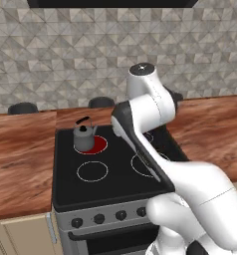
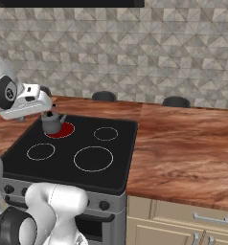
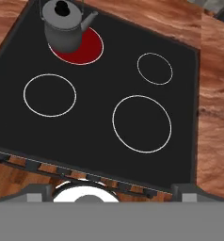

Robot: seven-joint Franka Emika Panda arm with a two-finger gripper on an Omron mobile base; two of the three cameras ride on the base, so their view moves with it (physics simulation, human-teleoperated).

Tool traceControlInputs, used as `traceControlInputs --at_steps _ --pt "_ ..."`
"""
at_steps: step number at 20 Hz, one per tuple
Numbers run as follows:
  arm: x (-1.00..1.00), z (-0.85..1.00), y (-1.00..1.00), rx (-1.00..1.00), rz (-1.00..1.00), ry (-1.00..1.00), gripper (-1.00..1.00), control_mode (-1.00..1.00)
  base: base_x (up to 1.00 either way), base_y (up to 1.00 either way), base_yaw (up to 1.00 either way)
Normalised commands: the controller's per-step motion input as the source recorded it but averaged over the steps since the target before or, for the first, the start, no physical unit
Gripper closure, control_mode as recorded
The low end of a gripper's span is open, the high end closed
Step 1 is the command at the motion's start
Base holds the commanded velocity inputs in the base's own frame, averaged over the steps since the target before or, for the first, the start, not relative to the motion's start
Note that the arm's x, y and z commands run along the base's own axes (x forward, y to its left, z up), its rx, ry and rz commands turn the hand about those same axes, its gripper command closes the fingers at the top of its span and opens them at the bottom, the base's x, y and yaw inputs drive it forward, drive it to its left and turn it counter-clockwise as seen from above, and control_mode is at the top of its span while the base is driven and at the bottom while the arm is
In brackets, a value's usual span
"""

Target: The kettle is done boiling. Turn off the stove, then wait for 300 timesteps before moving the kettle to the dining table.

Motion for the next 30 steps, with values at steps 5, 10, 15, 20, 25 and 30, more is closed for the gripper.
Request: traceControlInputs --at_steps 5,10,15,20,25,30 --pt "-0.51 0.0 0.32 -0.08 0.03 -0.1 -1.0 -1.0 0.0 0.0 0.0" --pt "-0.42 -0.05 0.32 -0.07 0.03 -0.06 -1.0 -1.0 0.0 0.0 0.0" --pt "-0.2 -0.13 0.31 -0.07 0.04 0.0 -1.0 -1.0 0.0 0.0 0.0" --pt "-0.09 -0.19 0.23 -0.05 0.06 0.0 -1.0 -1.0 0.0 0.0 0.0" --pt "-0.22 -0.32 0.26 -0.06 0.06 0.0 -1.0 -1.0 0.0 0.0 0.0" --pt "-0.19 -0.38 0.26 -0.07 0.06 0.0 -1.0 -1.0 0.0 0.0 0.0"
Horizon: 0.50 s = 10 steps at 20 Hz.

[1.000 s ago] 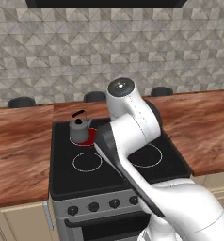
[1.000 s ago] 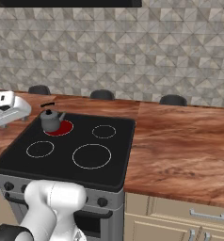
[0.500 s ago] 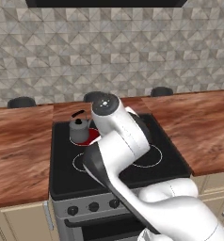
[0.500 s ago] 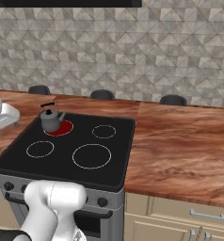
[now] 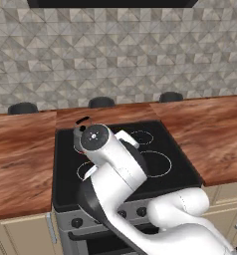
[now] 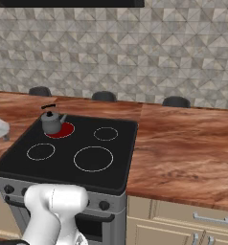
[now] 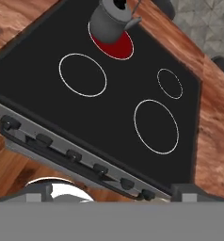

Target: The kettle is done boiling. Turn off the stove, then wait for 300 timesteps before moving the kettle to the dining table.

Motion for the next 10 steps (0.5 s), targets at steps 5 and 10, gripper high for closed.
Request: traceControlInputs --at_steps 5,10 --pt "-0.19 -0.42 0.24 -0.07 0.06 -0.01 -1.0 -1.0 0.0 0.0 0.0" --pt "-0.07 -0.41 0.13 -0.07 0.05 -0.02 -1.0 -1.0 0.0 0.0 0.0"
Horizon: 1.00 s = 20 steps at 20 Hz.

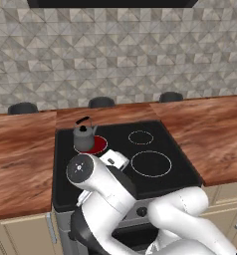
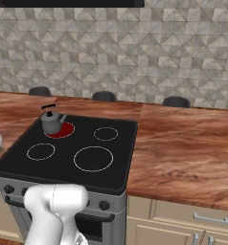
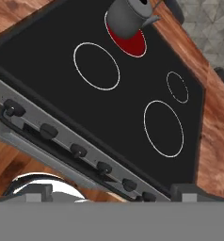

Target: The kettle is done boiling. Turn off the stove, then wait for 300 timesteps before moving the kettle to the dining table.

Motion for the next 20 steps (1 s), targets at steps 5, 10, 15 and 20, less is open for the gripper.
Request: traceControlInputs --at_steps 5,10,15,20 --pt "-0.08 -0.42 0.06 -0.07 0.05 -0.04 -1.0 -1.0 0.0 0.0 0.0" --pt "-0.08 -0.47 0.05 -0.06 0.04 0.0 -1.0 -1.0 0.0 0.0 0.0" --pt "-0.11 -0.45 0.01 -0.04 0.02 0.0 -1.0 -1.0 0.0 0.0 0.0" --pt "-0.01 -0.37 0.0 -0.04 0.0 0.0 -1.0 -1.0 0.0 0.0 0.0"
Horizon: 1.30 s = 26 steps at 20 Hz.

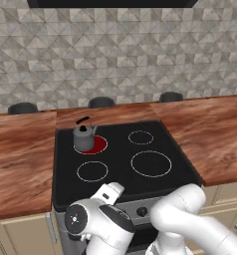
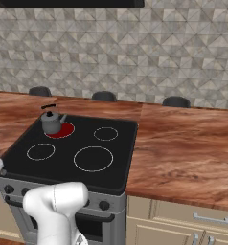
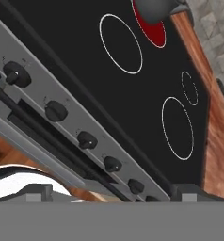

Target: The kettle is done boiling. Turn off the stove, then wait for 300 timesteps before moving the kettle to the dining table.

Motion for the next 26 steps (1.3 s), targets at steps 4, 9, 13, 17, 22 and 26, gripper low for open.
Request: traceControlInputs --at_steps 4,9,13,17,22,26 --pt "0.0 -0.33 0.0 -0.03 0.01 0.0 -1.0 -1.0 0.0 0.0 0.0" --pt "-0.03 -0.32 0.0 -0.03 0.01 -0.03 -1.0 -1.0 0.0 0.0 0.0" --pt "-0.1 -0.25 0.0 -0.05 0.0 -0.06 -1.0 -1.0 0.0 0.0 0.0" --pt "-0.06 -0.23 0.0 -0.07 0.0 -0.08 -1.0 -1.0 0.0 0.0 0.0" --pt "0.0 -0.21 0.0 -0.06 0.0 -0.04 -1.0 -1.0 0.0 0.0 0.0" --pt "0.12 -0.23 0.0 -0.05 0.0 0.0 -1.0 -1.0 0.0 0.0 0.0"
